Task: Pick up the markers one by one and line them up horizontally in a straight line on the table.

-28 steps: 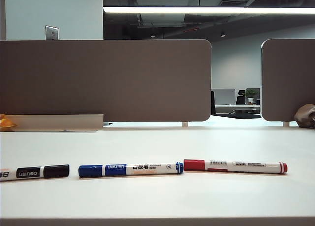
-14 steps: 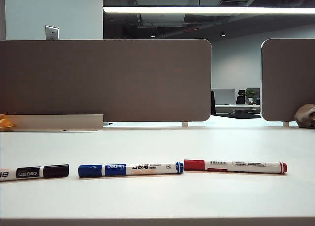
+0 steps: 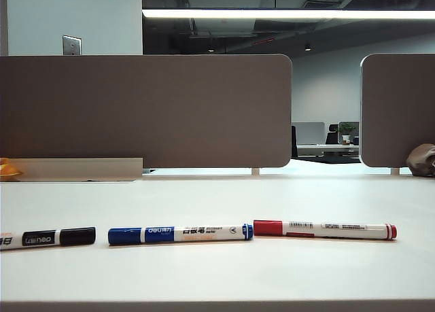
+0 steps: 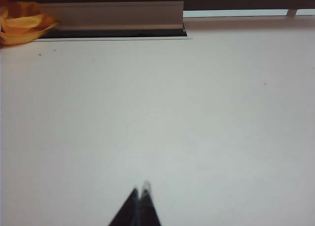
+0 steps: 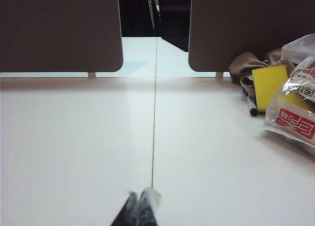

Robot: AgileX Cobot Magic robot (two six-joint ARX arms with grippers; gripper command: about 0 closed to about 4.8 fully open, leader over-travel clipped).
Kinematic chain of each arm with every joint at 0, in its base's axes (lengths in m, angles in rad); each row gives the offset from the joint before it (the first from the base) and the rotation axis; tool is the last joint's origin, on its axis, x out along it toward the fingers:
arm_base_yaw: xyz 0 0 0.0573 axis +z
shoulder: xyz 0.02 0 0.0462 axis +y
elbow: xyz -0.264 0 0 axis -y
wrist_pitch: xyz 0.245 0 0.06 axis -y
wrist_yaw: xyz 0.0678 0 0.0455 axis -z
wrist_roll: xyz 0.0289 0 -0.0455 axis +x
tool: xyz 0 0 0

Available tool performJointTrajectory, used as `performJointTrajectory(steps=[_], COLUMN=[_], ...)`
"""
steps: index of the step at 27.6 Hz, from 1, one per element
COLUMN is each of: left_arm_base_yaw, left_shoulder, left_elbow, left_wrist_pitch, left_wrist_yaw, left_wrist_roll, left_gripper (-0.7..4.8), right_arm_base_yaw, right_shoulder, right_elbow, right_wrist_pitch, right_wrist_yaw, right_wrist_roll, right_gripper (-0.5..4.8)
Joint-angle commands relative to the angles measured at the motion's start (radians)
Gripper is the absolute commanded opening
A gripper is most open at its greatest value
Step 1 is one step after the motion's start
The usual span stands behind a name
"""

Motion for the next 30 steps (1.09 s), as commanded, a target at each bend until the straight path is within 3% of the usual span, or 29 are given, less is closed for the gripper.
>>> performJointTrajectory(steps=[1,7,30], left_arm_base_yaw=[0.002,0.001,0.001], left_shoulder=[0.002,0.002,0.002], left_elbow=[-0.003,-0.003,-0.003], left_wrist_pitch=[0.0,0.001,0.001], left_wrist_yaw=[0.001,0.001,0.001], left_wrist_roll=[-0.003,-0.003,-0.003], left_gripper=[-0.05,-0.05,-0.05], right_arm_base_yaw=[-0.001,-0.002,-0.003], right_shoulder=[0.0,0.0,0.0], right_elbow=[-0.007,-0.006,-0.006], right_wrist_pitch=[-0.055,-0.196,-0.194], right_wrist_yaw=[-0.004,0.031,0.032], right_wrist_roll=[0.001,0.001,0.0], right_gripper=[-0.05,-0.05,-0.05])
